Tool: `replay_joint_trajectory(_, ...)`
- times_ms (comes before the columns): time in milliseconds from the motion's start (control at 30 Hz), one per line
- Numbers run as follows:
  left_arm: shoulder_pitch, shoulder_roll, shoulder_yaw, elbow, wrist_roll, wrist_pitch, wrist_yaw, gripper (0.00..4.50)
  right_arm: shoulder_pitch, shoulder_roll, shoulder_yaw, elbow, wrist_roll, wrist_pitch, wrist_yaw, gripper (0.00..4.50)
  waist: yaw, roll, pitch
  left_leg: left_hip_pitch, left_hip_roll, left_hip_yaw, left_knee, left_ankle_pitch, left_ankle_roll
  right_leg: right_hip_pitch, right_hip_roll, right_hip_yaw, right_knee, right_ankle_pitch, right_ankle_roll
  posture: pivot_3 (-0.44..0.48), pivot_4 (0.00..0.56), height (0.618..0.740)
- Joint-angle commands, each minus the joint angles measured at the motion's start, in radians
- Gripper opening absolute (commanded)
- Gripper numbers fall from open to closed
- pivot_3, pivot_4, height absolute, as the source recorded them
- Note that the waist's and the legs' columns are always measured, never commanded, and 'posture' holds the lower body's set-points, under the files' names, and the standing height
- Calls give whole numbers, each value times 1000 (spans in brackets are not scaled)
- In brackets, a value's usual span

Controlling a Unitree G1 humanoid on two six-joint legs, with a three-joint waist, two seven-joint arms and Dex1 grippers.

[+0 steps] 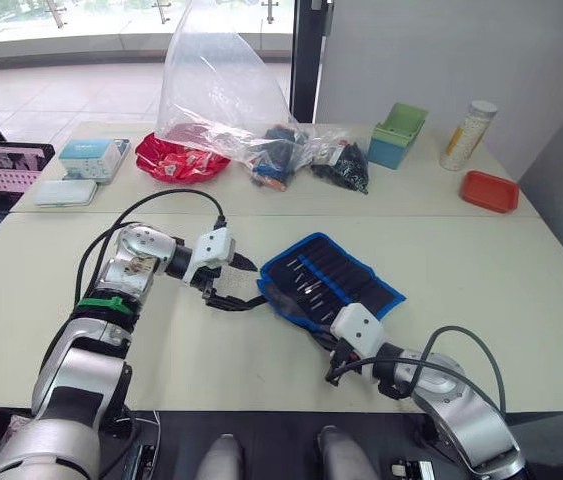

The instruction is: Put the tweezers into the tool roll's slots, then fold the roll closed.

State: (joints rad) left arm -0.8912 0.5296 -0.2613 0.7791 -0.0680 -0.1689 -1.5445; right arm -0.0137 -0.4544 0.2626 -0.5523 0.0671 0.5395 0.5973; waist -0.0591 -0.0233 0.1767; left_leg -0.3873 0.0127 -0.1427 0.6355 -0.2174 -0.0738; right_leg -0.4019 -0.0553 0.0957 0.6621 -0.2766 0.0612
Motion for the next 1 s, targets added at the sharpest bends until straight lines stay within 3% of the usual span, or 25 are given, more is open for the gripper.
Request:
replay_joint_trajectory(33,-63,-44,-16,64,31,-102,-16,4500,-2,7,-17,-45,14,2,-18,37,1,0,0,0,0,0,0,0,0,0,0,0,0,0,1,0,150,740)
replay_joint_trajectory(300,-129,-129,-26,223,91,-273,20,4500,2,18,-19,-43,12,15,-49,37,-1,0,0,-1,0,0,3,0,0,0,0,0,1,-1,2,0,150,740)
replay_joint_trajectory(333,-132,-133,-24,238,98,-288,27,3947,2,18,-19,-42,11,18,-53,0,-1,0,0,-1,0,0,3,0,0,0,0,0,1,-1,2,0,150,740)
replay_joint_trajectory(733,-139,-126,-2,321,131,-358,77,32,-9,30,-9,-9,14,25,-70,0,-5,0,0,-1,0,0,3,0,0,0,0,0,1,-1,2,0,150,740)
replay_joint_trajectory(1000,-113,-59,18,329,150,-309,140,32,-139,-8,49,171,-46,-10,-27,0,-15,0,0,0,0,0,3,1,1,0,1,0,2,-1,2,0,150,740)
